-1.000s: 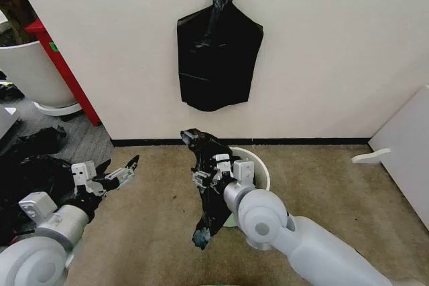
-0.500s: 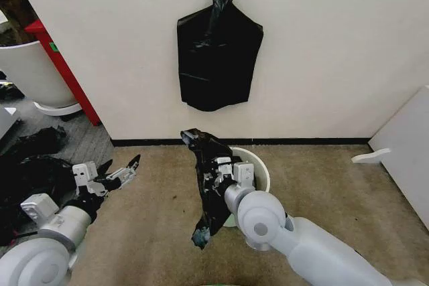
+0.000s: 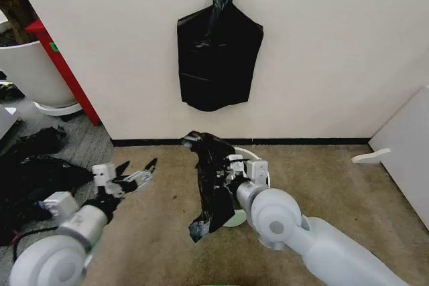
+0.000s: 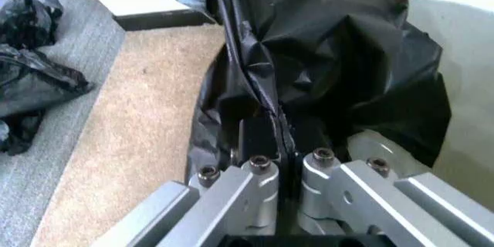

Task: Place the garbage bag over the trash bin.

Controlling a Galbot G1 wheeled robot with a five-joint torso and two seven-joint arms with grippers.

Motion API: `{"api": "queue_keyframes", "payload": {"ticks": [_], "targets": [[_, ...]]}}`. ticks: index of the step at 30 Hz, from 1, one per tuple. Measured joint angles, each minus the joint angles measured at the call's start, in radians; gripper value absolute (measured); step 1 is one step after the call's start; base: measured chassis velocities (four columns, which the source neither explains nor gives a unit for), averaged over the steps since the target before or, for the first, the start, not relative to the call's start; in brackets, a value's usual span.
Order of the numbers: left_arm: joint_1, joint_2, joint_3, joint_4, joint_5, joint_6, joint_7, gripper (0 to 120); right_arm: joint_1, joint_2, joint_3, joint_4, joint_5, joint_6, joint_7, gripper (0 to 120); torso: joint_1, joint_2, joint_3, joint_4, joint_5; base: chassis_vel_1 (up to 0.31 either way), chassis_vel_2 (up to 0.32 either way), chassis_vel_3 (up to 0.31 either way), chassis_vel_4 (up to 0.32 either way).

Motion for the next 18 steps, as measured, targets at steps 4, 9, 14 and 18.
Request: {"api": "queue_keyframes", "payload": {"ticks": [4,9,14,18], "targets": [[-0.077,0.051,0.04,0.022,0.009,0.042,-0.052,100,-0.019,-0.008,0.01,0.004,-0.004,0.0,-0.002,0,0.0,0.0,0.0,-0.0001,-0.0001,0.0,0.0,0.0,0.0],[-0.109,0.077,0.1,0.029,-0.019,0.09,-0.109,100,-0.026,-0.018,0.027,0.015,0.01,0.0,-0.002,0,0.0,0.0,0.0,0.0001,-0.0001,0.0,0.0,0.0,0.0],[-0.138,0.083,0.205,0.031,-0.051,0.119,-0.16,100,-0.015,-0.036,0.051,0.018,0.036,-0.002,-0.002,0,0.0,0.0,0.0,0.0002,-0.0002,0.0,0.0,0.0,0.0],[-0.189,0.079,0.296,0.058,-0.055,0.122,-0.189,100,-0.02,-0.057,0.051,0.031,0.039,-0.002,-0.003,0,0.0,0.0,0.0,0.0,-0.0002,0.0,0.0,0.0,0.0]]}}
